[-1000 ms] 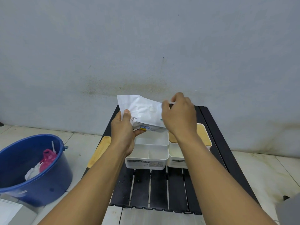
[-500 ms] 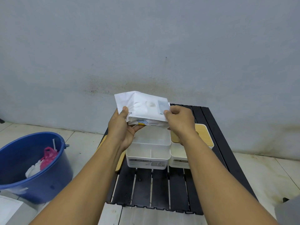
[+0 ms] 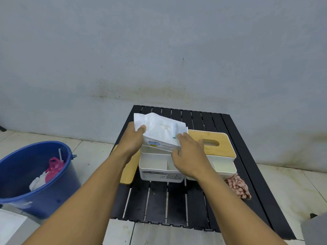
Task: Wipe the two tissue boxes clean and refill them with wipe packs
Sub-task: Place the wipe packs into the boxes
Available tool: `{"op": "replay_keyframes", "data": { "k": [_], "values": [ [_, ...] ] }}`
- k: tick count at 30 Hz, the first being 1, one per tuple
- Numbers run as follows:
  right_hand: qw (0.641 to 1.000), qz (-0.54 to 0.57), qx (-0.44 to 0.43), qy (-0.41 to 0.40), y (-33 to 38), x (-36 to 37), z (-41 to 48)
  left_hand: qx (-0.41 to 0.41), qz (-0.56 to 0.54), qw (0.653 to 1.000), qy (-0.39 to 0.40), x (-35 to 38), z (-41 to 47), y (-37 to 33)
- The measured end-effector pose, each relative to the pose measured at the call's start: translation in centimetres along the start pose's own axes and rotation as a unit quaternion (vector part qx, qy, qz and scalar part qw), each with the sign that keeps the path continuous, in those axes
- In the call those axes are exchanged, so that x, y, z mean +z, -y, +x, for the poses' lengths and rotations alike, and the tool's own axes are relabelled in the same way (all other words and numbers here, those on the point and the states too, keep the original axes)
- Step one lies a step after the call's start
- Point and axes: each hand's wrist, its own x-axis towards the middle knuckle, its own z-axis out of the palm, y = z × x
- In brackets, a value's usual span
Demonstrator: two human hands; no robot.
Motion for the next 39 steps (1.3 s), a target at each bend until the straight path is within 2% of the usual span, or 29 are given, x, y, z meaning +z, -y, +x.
{"op": "replay_keyframes", "data": {
  "k": [4, 7, 11, 15, 18, 23, 27, 30, 32, 35, 39],
  "values": [
    [0.99, -0.134, -0.037, -0.012, -0.7, 1.4, -0.4, -0.018, 0.023, 1.0, 0.007, -0.3, -0.1, 0.7],
    [0.981, -0.18, -0.063, -0.018, -1.3, 2.1, -0.5, -0.022, 0.062, 0.998, 0.018, -0.4, -0.4, 0.7],
    [0.982, -0.177, -0.063, -0.03, -1.3, 2.4, -0.5, 0.018, 0.158, 0.987, 0.0, -0.3, -0.6, 0.7],
    [0.981, -0.178, -0.047, -0.057, -1.6, 3.3, -1.2, 0.042, 0.162, 0.985, -0.032, -0.6, -0.8, 0.3],
    [0.978, -0.175, -0.041, -0.102, -1.6, 3.6, -1.5, 0.041, 0.157, 0.987, -0.012, -0.4, -1.3, -0.2],
    [0.982, -0.145, -0.043, -0.112, -1.2, 4.3, -2.0, 0.034, 0.207, 0.978, -0.009, 0.9, -0.7, 0.7],
    [0.982, -0.126, -0.047, -0.133, -1.7, 5.6, -3.0, 0.088, 0.358, 0.928, -0.049, 1.3, 0.1, 1.6],
    [0.98, -0.134, -0.052, -0.138, -1.7, 5.9, -3.2, 0.179, 0.481, 0.853, -0.095, 2.1, 0.1, 1.2],
    [0.978, -0.143, -0.055, -0.139, -1.5, 5.8, -3.3, 0.215, 0.556, 0.797, -0.096, 2.9, -0.6, 0.4],
    [0.977, -0.153, -0.048, -0.138, -1.3, 5.5, -3.5, 0.18, 0.658, 0.729, -0.054, 4.3, -2.1, -0.8],
    [0.978, -0.162, -0.04, -0.126, -1.2, 5.5, -3.5, 0.119, 0.692, 0.711, 0.023, 5.2, -2.9, -0.9]
  ]
}}
